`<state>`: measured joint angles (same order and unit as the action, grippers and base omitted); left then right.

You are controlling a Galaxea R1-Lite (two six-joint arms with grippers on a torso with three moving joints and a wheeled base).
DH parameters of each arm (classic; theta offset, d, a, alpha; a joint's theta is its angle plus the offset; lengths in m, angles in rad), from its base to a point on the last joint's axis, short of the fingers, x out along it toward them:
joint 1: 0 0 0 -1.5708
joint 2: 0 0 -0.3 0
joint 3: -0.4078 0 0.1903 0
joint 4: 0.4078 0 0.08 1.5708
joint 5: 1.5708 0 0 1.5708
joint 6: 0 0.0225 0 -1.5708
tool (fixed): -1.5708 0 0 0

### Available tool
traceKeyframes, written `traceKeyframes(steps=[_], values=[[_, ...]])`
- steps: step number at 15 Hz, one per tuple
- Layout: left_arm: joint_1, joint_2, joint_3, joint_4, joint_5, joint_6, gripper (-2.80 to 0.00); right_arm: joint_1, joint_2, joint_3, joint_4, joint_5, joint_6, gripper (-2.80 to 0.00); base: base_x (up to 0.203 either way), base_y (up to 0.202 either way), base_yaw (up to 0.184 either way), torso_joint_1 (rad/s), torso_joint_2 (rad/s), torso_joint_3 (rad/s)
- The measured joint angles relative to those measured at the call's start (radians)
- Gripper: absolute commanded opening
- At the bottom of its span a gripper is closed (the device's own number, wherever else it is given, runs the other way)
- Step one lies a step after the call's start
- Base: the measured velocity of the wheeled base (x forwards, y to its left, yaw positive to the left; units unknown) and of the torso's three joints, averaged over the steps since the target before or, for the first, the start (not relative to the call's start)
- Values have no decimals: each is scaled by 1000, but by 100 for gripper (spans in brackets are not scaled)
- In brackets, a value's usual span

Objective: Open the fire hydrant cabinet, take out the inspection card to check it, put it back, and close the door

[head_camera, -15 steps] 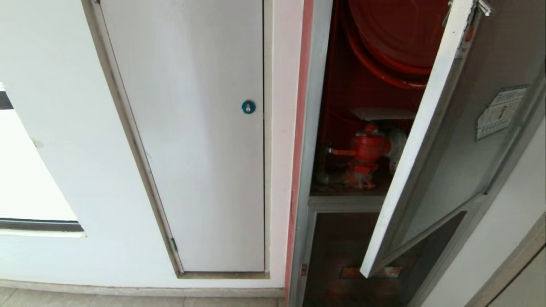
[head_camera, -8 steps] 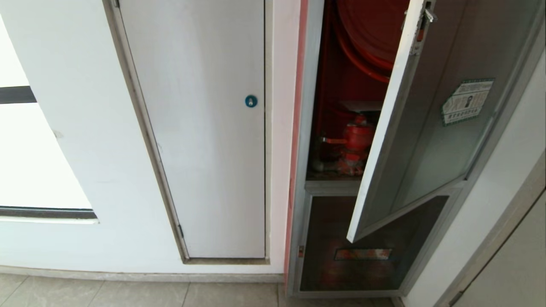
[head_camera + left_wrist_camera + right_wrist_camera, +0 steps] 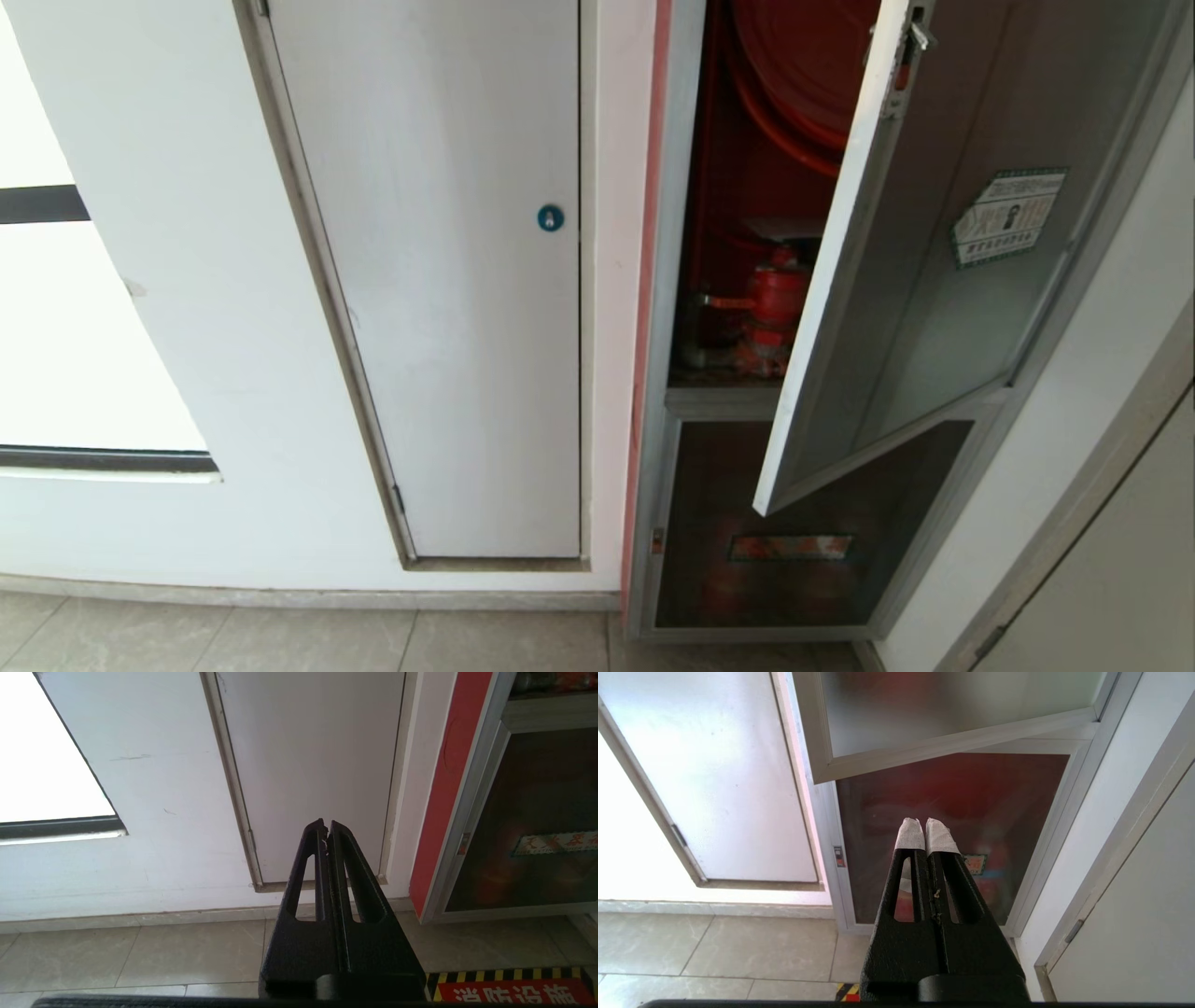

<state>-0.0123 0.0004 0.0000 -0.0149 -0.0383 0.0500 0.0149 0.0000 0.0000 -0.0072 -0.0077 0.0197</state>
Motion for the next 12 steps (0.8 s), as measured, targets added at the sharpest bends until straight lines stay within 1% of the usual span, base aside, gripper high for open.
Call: traceKeyframes(steps=[12], values=[[0, 0, 0, 0, 0, 0, -280, 0, 0, 0, 0, 0, 0, -280, 0, 0, 0, 0, 0, 0]])
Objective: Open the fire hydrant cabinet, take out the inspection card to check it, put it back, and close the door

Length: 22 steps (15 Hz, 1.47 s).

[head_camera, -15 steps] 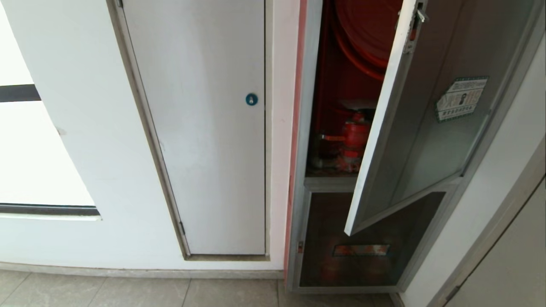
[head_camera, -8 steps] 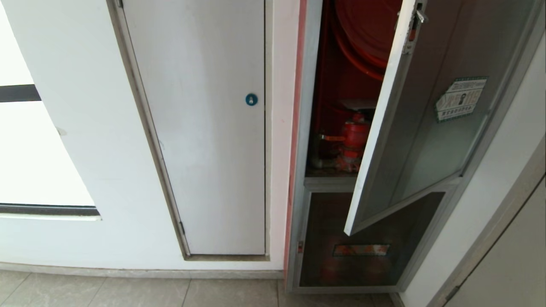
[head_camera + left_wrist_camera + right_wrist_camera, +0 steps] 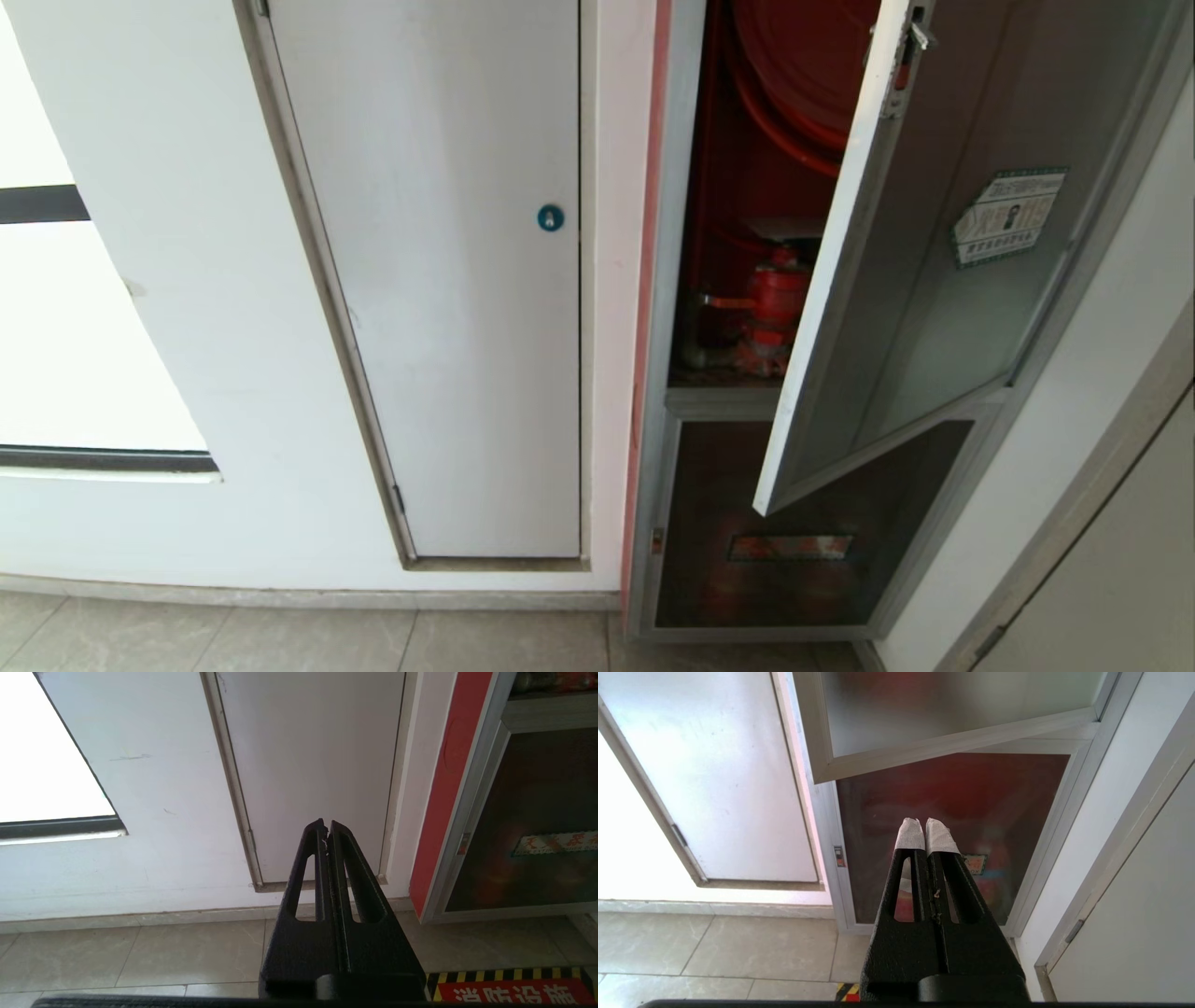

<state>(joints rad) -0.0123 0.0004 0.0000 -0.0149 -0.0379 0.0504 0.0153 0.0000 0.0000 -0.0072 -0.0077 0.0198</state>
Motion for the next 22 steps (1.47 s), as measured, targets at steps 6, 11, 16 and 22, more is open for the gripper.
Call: traceKeyframes(steps=[6, 11, 16, 22], values=[[0, 0, 0, 0, 0, 0, -280, 0, 0, 0, 0, 0, 0, -280, 0, 0, 0, 0, 0, 0], [0, 0, 0, 0, 0, 0, -280, 0, 0, 0, 0, -1, 24, -280, 0, 0, 0, 0, 0, 0], [0, 0, 0, 0, 0, -1, -280, 0, 0, 0, 0, -3, 40, -280, 0, 0, 0, 0, 0, 0], [0, 0, 0, 0, 0, 0, -280, 0, 15, -25, 39, -1, 31, -280, 0, 0, 0, 0, 0, 0]])
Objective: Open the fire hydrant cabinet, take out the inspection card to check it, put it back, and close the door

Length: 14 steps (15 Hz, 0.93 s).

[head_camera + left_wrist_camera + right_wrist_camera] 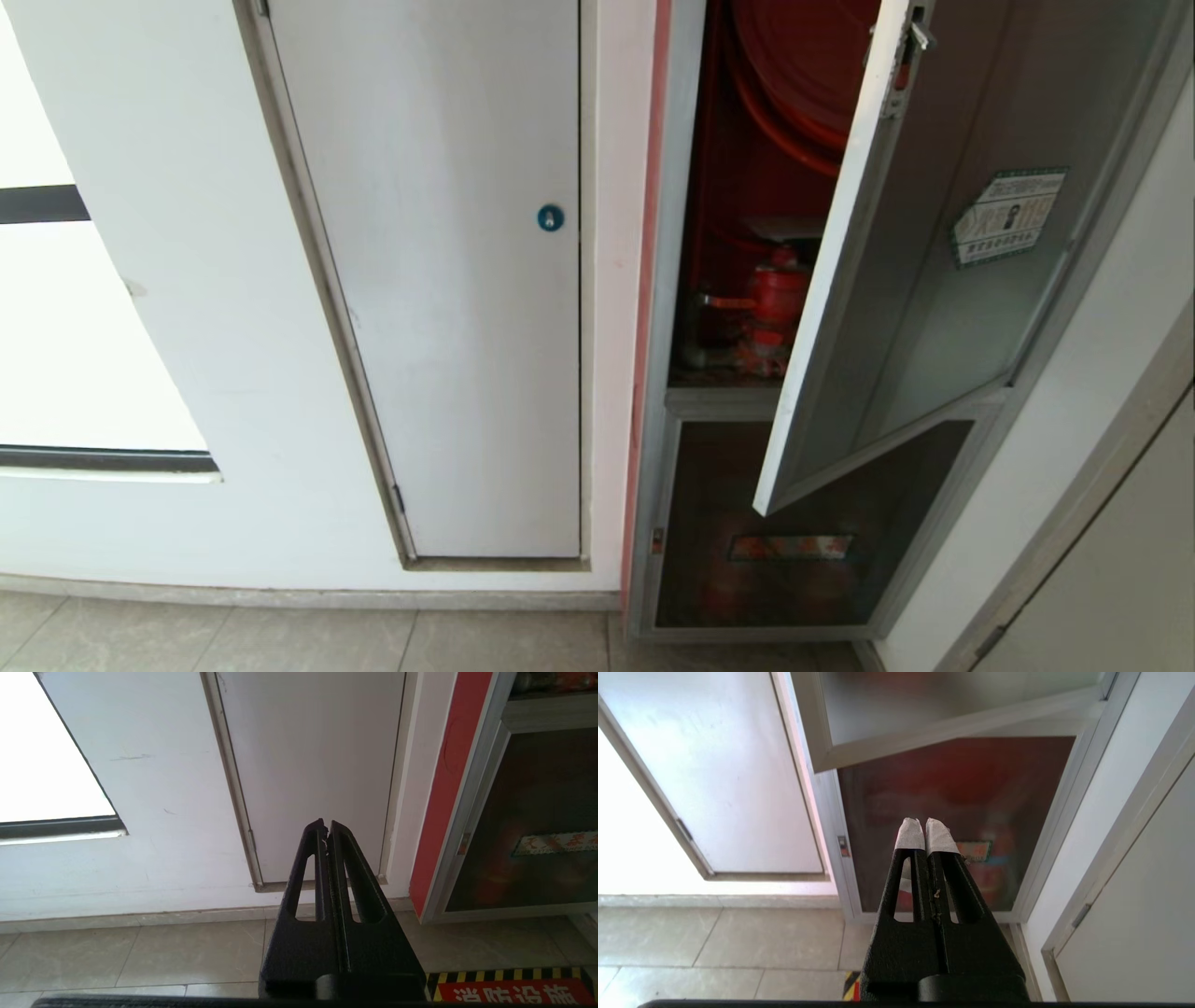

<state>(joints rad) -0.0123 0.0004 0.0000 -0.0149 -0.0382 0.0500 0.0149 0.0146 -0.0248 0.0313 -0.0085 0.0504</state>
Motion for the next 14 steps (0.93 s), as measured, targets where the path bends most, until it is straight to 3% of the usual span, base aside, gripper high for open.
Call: traceKeyframes(steps=[5, 14], values=[[0, 0, 0, 0, 0, 0, -280, 3, 166, -180, -1, 60, 5, -280, 0, 0, 0, 0, 0, 0], [0, 0, 0, 0, 0, 0, -280, 34, 747, -567, -106, 388, 5, -280, 0, 0, 0, 0, 0, 0]])
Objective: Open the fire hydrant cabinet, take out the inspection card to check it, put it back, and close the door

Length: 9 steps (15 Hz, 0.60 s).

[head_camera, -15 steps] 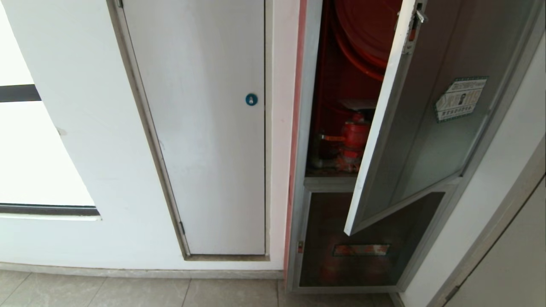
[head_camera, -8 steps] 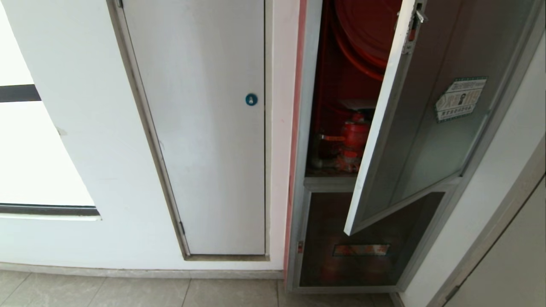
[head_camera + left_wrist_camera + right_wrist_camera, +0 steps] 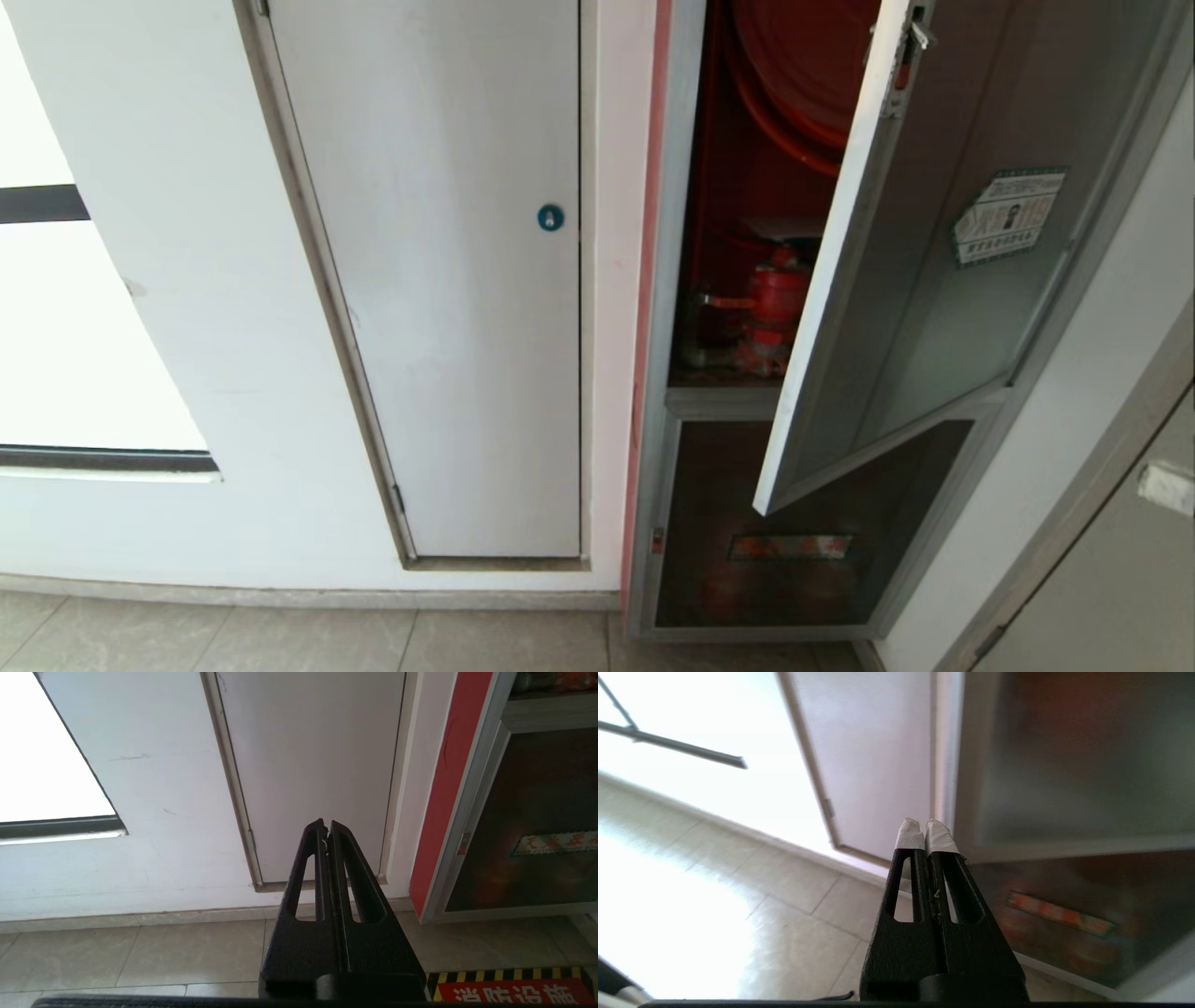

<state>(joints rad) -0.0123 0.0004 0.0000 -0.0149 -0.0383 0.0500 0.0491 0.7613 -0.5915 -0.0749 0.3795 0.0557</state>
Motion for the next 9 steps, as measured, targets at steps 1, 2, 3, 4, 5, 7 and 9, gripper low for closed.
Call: traceKeyframes(steps=[1, 2, 3, 4, 5, 7, 9], values=[[0, 0, 0, 0, 0, 0, -280, 30, 61, -44, -3, 18, 0, -280, 0, 0, 0, 0, 0, 0], [0, 0, 0, 0, 0, 0, -280, 70, 121, -88, -9, 25, 1, -280, 0, 0, 0, 0, 0, 0], [0, 0, 0, 0, 0, 0, -280, 115, 179, -128, -16, 21, 3, -280, 0, 0, 0, 0, 0, 0], [0, 0, 0, 0, 0, 0, -280, 163, 228, -161, -33, 2, 4, -280, 0, 0, 0, 0, 0, 0], [0, 0, 0, 0, 0, 0, -280, 215, 281, -192, -61, -39, 5, -280, 0, 0, 0, 0, 0, 0], [0, 0, 0, 0, 0, 0, -280, 317, 377, -239, -132, -148, 20, -280, 0, 0, 0, 0, 0, 0], [0, 0, 0, 0, 0, 1, -280, 399, 464, -283, -212, -255, 49, -280, 0, 0, 0, 0, 0, 0]])
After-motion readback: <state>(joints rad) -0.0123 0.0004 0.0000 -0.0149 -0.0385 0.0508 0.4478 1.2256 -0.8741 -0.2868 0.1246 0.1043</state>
